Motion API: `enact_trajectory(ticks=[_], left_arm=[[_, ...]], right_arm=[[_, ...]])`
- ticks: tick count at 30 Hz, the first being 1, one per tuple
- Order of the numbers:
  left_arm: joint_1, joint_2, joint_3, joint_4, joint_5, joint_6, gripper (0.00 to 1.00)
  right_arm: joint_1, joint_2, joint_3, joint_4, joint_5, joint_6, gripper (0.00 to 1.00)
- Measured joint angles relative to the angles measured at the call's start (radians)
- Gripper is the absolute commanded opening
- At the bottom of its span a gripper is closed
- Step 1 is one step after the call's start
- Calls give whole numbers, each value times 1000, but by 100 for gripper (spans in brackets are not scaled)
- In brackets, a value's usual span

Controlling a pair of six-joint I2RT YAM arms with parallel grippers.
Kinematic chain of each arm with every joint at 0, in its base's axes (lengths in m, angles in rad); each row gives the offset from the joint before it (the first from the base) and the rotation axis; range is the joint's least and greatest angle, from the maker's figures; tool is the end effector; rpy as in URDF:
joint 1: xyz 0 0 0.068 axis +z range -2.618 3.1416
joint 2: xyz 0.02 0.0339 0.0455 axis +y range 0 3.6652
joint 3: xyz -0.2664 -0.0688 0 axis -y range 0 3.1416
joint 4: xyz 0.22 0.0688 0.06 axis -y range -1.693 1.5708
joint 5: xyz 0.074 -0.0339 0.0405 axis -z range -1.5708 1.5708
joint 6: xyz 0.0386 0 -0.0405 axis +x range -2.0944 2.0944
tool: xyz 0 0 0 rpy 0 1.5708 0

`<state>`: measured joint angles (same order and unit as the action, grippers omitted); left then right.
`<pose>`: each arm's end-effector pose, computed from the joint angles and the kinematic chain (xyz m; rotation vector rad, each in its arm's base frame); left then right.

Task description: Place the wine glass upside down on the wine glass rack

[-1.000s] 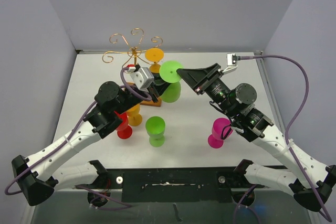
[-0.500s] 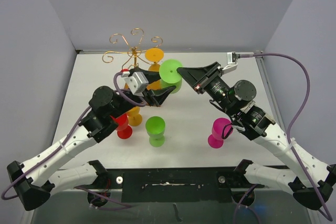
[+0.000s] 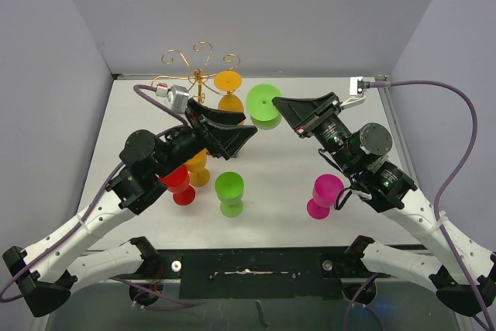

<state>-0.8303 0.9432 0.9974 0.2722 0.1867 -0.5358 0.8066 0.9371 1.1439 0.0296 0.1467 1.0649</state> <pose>0.1202 -0.1421 0.4369 0.3721 1.3085 -1.2851 0.1247 0.1219 0.4583 0.3301 1.4613 1.4594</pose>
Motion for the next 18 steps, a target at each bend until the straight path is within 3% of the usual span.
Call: enact_trajectory(ticks=[3, 5, 13, 18], left_arm=[[2, 29, 48, -28, -38, -103, 62], [6, 51, 82, -38, -53, -156, 56], [54, 113, 133, -60, -65, -285, 24], [102, 122, 130, -26, 8, -359, 0]], right_arm=[[0, -2, 0, 0, -7, -19, 0], [0, -2, 0, 0, -13, -32, 0], [0, -2, 0, 0, -47, -64, 0], [-1, 2, 0, -6, -56, -79, 0]])
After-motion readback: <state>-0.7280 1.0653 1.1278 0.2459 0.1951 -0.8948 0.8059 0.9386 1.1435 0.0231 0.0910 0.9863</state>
